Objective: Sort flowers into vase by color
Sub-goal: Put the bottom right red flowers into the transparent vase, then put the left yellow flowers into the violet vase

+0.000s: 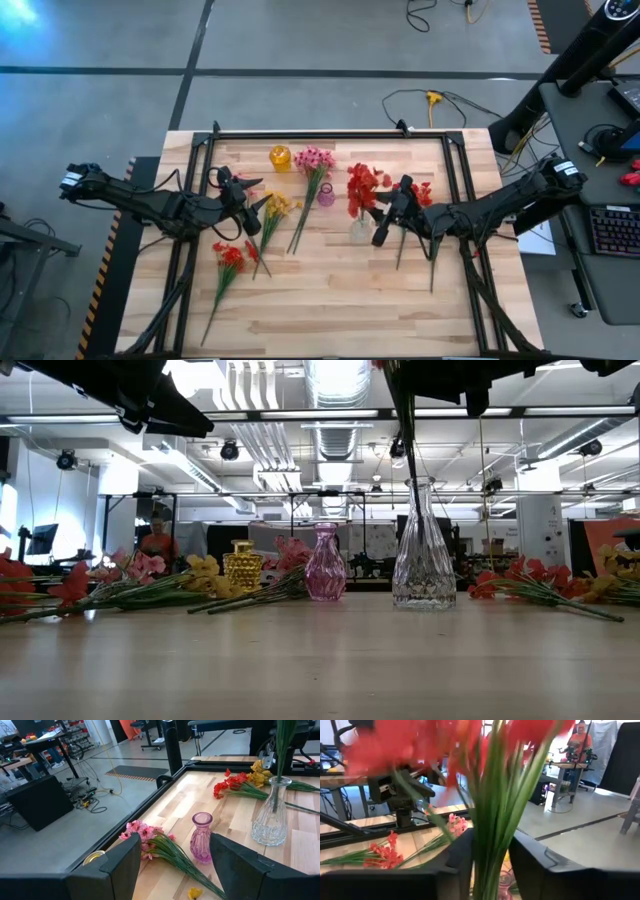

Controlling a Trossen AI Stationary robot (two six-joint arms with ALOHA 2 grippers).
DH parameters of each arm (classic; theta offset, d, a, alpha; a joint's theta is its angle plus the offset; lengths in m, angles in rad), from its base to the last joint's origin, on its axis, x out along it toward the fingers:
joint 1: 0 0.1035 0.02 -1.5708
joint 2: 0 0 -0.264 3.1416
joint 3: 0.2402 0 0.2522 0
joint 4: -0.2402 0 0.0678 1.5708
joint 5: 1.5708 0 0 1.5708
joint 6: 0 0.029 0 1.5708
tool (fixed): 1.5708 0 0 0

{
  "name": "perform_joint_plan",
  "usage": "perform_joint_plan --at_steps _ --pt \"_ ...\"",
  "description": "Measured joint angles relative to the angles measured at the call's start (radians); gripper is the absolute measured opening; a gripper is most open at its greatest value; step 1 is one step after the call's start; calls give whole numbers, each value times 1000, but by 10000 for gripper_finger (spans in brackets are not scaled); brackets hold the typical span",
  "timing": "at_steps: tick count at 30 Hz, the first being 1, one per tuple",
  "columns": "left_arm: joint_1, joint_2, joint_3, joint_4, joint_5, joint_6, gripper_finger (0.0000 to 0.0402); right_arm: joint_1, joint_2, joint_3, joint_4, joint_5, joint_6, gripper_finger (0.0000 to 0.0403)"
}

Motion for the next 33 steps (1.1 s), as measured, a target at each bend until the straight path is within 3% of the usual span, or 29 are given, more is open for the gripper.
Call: perform_joint_plan --at_steps 8,14,22,33 --pt "0 0 0 0 0 -1 217 0 -23 0 -21 0 21 181" --pt "0 0 0 0 1 -19 217 1 -87 0 -210 1 136 207" --pt "0 0 0 0 3 -63 217 21 -186 0 -352 -60 199 221" --pt "-1 29 12 1 131 -194 217 36 -309 0 -611 -64 363 222"
